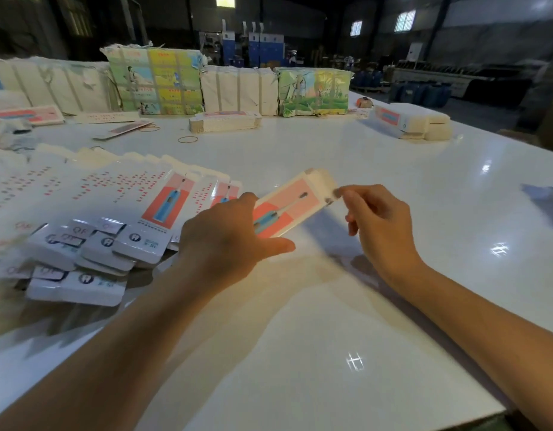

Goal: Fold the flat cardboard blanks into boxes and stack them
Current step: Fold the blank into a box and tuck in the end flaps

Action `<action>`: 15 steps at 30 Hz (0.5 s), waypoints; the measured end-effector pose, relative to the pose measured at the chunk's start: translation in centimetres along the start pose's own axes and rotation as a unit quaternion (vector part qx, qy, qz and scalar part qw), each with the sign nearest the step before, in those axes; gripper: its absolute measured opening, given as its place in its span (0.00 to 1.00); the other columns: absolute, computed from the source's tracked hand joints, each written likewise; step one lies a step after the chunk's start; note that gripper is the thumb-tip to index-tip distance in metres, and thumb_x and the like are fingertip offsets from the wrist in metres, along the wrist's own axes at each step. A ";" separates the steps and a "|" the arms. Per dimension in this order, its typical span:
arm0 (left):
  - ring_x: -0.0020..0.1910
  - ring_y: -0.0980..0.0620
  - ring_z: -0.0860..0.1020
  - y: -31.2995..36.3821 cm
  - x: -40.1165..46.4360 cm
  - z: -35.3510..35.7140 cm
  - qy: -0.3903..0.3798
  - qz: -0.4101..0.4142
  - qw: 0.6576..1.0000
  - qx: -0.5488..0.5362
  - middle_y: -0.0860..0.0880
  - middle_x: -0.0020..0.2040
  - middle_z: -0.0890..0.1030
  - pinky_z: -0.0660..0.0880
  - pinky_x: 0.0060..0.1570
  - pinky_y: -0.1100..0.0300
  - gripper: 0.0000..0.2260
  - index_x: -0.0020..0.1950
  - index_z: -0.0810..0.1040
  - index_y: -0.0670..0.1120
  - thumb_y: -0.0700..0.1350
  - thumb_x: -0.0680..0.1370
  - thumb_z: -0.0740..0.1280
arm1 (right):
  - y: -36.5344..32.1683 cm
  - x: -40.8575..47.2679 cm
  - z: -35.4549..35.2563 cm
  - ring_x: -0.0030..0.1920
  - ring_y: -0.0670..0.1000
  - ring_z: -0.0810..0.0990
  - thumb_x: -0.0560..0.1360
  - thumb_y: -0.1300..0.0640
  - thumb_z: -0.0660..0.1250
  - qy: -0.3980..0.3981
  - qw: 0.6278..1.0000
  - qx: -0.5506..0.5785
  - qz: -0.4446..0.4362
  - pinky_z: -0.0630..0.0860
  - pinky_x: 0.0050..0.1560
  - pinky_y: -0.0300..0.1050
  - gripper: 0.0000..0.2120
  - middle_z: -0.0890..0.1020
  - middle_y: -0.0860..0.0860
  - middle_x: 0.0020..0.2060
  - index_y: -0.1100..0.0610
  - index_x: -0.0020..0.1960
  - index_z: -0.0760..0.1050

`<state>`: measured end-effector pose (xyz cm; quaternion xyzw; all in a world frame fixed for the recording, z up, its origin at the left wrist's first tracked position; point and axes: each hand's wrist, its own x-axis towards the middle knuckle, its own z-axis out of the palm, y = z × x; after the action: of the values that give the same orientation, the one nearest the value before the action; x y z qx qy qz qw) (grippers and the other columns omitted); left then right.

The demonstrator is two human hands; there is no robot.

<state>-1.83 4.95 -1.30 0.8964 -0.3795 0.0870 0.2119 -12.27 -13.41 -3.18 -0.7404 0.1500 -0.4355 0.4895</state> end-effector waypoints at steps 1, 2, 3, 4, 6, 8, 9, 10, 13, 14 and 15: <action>0.43 0.55 0.71 0.1 -0.1 0.0 0.002 0.003 1.000 0.002 0.59 0.47 0.70 0.68 0.35 0.62 0.27 0.57 0.67 0.55 0.70 0.67 0.64 | -0.2 -0.4 0.4 0.34 0.44 0.76 0.77 0.59 0.66 -0.029 0.999 -0.031 -0.032 0.73 0.37 0.39 0.07 0.79 0.47 0.40 0.51 0.45 0.81; 0.42 0.55 0.72 0.3 -0.1 0.1 0.004 0.008 1.000 0.008 0.59 0.45 0.70 0.66 0.32 0.64 0.24 0.53 0.65 0.56 0.70 0.67 0.65 | -0.4 -0.8 0.8 0.36 0.45 0.76 0.77 0.59 0.66 -0.056 0.996 -0.054 -0.051 0.73 0.38 0.41 0.08 0.78 0.48 0.42 0.49 0.44 0.81; 0.40 0.55 0.71 0.5 -0.2 0.1 0.009 0.014 1.000 0.016 0.59 0.44 0.69 0.64 0.30 0.66 0.23 0.51 0.64 0.56 0.70 0.67 0.64 | -0.6 -1.1 1.1 0.37 0.46 0.76 0.77 0.60 0.66 -0.073 0.993 -0.065 -0.060 0.74 0.39 0.44 0.08 0.78 0.49 0.42 0.48 0.44 0.80; 0.39 0.55 0.71 0.6 -0.3 0.2 0.012 0.018 1.000 0.021 0.59 0.43 0.69 0.62 0.29 0.67 0.23 0.49 0.62 0.57 0.70 0.67 0.64 | -0.8 -1.2 1.3 0.36 0.47 0.76 0.77 0.60 0.66 -0.075 0.993 -0.065 -0.064 0.74 0.38 0.44 0.09 0.78 0.48 0.40 0.48 0.43 0.80; 0.39 0.55 0.71 0.6 -0.3 0.2 0.012 0.024 0.999 0.020 0.59 0.43 0.69 0.62 0.29 0.66 0.23 0.50 0.63 0.57 0.70 0.66 0.64 | -1.1 -1.1 1.3 0.32 0.45 0.75 0.77 0.62 0.64 -0.065 0.997 -0.020 -0.046 0.72 0.33 0.39 0.09 0.78 0.46 0.36 0.50 0.46 0.79; 0.40 0.55 0.71 0.6 -0.3 0.3 0.004 0.028 0.999 0.036 0.59 0.45 0.70 0.65 0.32 0.64 0.25 0.54 0.66 0.56 0.71 0.66 0.64 | -0.9 -0.7 1.0 0.29 0.44 0.74 0.78 0.62 0.62 -0.076 0.997 0.016 0.001 0.72 0.31 0.37 0.12 0.79 0.48 0.36 0.51 0.58 0.75; 0.41 0.55 0.71 0.7 -0.3 0.5 0.002 0.031 0.998 0.052 0.59 0.46 0.71 0.66 0.33 0.63 0.27 0.57 0.67 0.56 0.71 0.66 0.63 | -0.9 -0.6 1.0 0.30 0.44 0.74 0.79 0.62 0.61 -0.088 0.996 0.008 0.017 0.72 0.32 0.38 0.15 0.79 0.49 0.36 0.50 0.63 0.72; 0.41 0.55 0.71 0.7 -0.3 0.6 0.003 0.032 0.997 0.067 0.59 0.47 0.72 0.66 0.34 0.63 0.28 0.58 0.67 0.56 0.72 0.66 0.63 | -0.8 -0.6 1.0 0.30 0.44 0.74 0.79 0.62 0.60 -0.099 0.995 -0.011 0.015 0.71 0.33 0.38 0.15 0.78 0.47 0.35 0.52 0.64 0.72; 0.40 0.55 0.70 0.8 -0.3 0.9 0.015 0.035 0.996 0.085 0.58 0.46 0.70 0.65 0.33 0.63 0.29 0.59 0.67 0.55 0.72 0.66 0.62 | -1.0 -0.9 1.2 0.31 0.41 0.74 0.78 0.65 0.60 -0.093 0.993 -0.064 -0.041 0.67 0.34 0.30 0.12 0.77 0.40 0.29 0.51 0.44 0.77; 0.40 0.55 0.70 0.8 -0.3 0.9 0.018 0.036 0.995 0.087 0.58 0.45 0.69 0.65 0.33 0.63 0.29 0.59 0.67 0.55 0.72 0.67 0.62 | -1.1 -1.0 1.2 0.31 0.40 0.74 0.78 0.66 0.59 -0.091 0.991 -0.087 -0.055 0.67 0.34 0.29 0.15 0.76 0.40 0.29 0.49 0.40 0.74; 0.40 0.55 0.70 0.8 -0.3 0.9 0.018 0.039 0.995 0.089 0.58 0.45 0.70 0.64 0.32 0.63 0.28 0.59 0.68 0.55 0.72 0.67 0.62 | -1.2 -1.1 1.1 0.31 0.39 0.74 0.78 0.67 0.58 -0.097 0.987 -0.110 -0.060 0.67 0.34 0.29 0.16 0.75 0.41 0.30 0.50 0.38 0.73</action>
<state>-2.62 4.31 -1.93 0.8945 -0.4010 0.1444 0.1348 -12.23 -11.45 -2.81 -0.8362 0.1038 -0.3713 0.3900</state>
